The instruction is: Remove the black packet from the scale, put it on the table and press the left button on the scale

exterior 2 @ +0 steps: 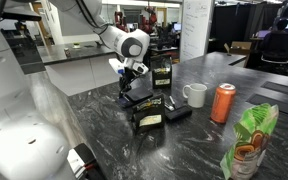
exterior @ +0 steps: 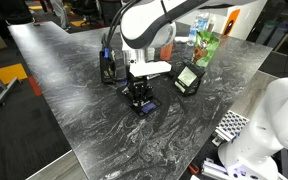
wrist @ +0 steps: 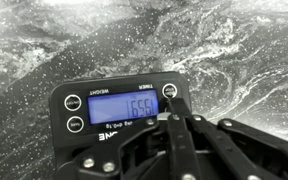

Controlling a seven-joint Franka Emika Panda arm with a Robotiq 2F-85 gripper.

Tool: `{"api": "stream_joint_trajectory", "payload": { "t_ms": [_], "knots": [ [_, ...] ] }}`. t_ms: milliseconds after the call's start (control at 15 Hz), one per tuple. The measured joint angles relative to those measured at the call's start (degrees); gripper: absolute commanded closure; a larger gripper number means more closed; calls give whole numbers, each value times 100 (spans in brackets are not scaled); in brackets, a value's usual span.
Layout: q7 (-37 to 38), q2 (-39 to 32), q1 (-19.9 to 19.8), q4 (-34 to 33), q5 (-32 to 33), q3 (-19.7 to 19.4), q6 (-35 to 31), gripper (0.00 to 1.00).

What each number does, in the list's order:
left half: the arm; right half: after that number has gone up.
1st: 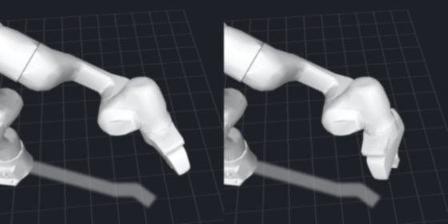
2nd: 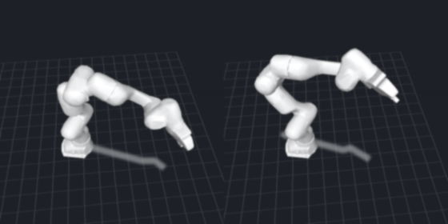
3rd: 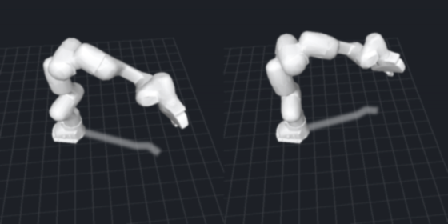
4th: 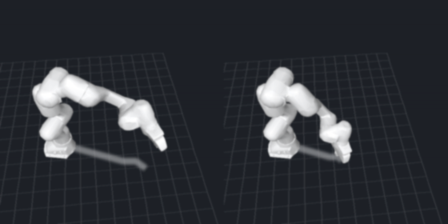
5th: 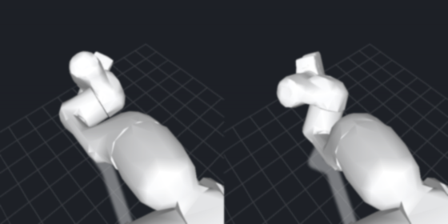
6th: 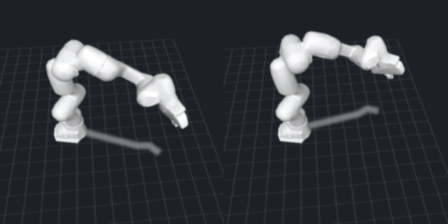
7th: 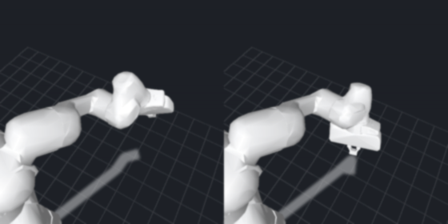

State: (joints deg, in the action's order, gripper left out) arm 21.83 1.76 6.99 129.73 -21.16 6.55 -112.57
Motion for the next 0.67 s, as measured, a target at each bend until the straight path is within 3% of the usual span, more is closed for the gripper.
{"api": "stream_joint_trajectory", "payload": {
  "t_ms": [667],
  "knots": [
    [512,175,35,-423,1209,89,-11,100]
  ]
}}
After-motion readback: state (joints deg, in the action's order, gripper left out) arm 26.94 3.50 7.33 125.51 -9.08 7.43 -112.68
